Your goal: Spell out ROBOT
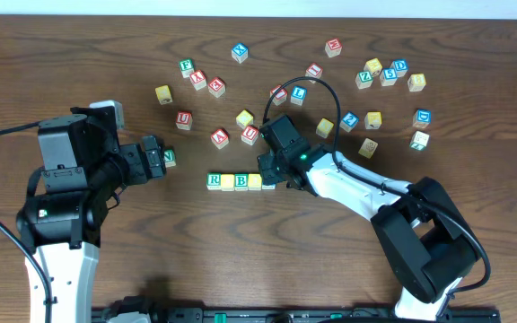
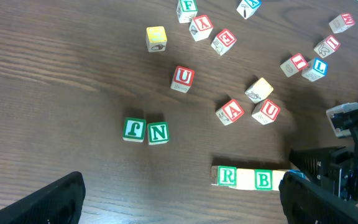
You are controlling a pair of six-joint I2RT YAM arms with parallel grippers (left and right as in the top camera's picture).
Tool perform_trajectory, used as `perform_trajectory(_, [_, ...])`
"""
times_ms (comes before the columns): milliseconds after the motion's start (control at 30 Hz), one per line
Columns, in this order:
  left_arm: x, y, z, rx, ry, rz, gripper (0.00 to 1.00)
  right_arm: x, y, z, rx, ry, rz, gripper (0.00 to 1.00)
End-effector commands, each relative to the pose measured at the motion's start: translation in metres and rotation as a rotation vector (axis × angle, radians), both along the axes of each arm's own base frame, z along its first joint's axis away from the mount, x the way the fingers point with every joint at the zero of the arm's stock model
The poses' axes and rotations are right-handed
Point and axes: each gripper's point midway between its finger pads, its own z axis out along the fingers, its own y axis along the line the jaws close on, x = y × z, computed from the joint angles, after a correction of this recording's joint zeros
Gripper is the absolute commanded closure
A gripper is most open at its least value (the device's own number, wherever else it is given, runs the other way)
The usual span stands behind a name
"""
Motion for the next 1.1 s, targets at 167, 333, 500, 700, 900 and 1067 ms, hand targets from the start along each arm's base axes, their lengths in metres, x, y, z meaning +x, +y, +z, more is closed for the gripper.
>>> perform_trajectory(167, [0.003, -0.001, 0.010, 0.004, -0.028, -0.014, 0.02, -0.004, 0.002, -0.002, 0.004, 0.014, 0.024, 0.99])
perform_trajectory(333, [0.003, -0.001, 0.010, 0.004, -0.027, -0.014, 0.02, -0.003, 0.002, -0.002, 0.004, 0.013, 0.024, 0.99])
perform_trajectory(500, [0.003, -0.001, 0.010, 0.004, -0.028, -0.014, 0.02, 0.007, -0.010, -0.001, -0.041, -0.028, -0.050, 0.99])
perform_trajectory(700, [0.003, -0.001, 0.010, 0.004, -0.027, -0.014, 0.02, 0.013, -0.035, -0.003, -0.104, -0.030, -0.232, 0.99])
perform_trajectory(900, [0.003, -0.001, 0.010, 0.004, -0.027, -0.014, 0.02, 0.003, -0.044, -0.002, -0.140, 0.033, -0.270, 0.99])
perform_trajectory(1067, [0.003, -0.001, 0.010, 0.003, -0.027, -0.014, 0.02, -0.007, -0.039, -0.001, -0.126, 0.083, -0.246, 0.99])
